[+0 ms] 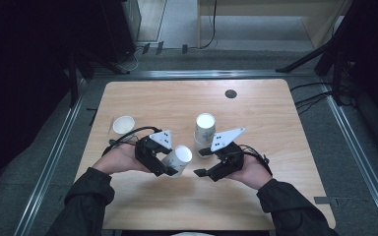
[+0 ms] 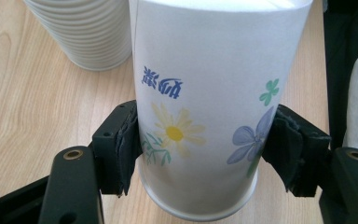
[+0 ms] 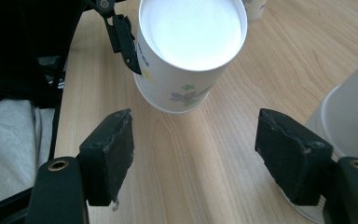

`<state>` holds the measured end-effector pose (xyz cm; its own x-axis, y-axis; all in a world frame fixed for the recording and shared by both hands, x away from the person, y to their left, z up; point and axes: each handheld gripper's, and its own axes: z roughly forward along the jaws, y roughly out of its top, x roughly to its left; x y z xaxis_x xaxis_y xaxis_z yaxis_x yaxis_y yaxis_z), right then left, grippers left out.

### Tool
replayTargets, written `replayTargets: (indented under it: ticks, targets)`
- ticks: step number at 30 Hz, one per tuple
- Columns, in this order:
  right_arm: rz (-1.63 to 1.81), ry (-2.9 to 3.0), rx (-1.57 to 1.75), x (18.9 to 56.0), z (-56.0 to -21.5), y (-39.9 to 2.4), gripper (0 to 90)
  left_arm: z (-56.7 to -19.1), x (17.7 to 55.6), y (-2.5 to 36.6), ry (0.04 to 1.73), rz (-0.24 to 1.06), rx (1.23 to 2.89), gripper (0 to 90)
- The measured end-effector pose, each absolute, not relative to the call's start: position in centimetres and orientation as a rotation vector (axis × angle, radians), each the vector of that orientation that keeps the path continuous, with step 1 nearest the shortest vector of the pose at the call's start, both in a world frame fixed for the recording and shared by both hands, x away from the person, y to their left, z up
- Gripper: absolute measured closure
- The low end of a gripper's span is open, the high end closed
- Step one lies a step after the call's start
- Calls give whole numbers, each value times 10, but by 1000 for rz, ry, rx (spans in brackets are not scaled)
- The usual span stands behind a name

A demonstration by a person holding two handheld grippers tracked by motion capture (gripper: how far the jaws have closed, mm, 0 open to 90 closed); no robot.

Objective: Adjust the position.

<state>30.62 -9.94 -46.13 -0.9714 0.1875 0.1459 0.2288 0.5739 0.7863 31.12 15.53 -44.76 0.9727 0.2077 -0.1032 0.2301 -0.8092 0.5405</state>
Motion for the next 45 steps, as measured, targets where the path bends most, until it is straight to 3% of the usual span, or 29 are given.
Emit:
replayTargets:
  ticks: [22,28,31,35,45]
  targets:
    - [-1380,-2728,-284,302,-463,-79,255,-456,301,127,204,-97,2602,313]
    - [-1350,-2731,-245,300,-463,-74,345,-456,300,127,193,-95,2588,310]
    - [-1349,-2730,-235,300,-460,-74,349,-457,301,128,198,-120,2562,278]
    - [-1361,-2735,-244,300,-458,-76,349,-458,300,131,213,-114,2533,129]
    - [-1424,-2707,-277,303,-452,-88,349,-458,302,140,259,-106,2426,96]
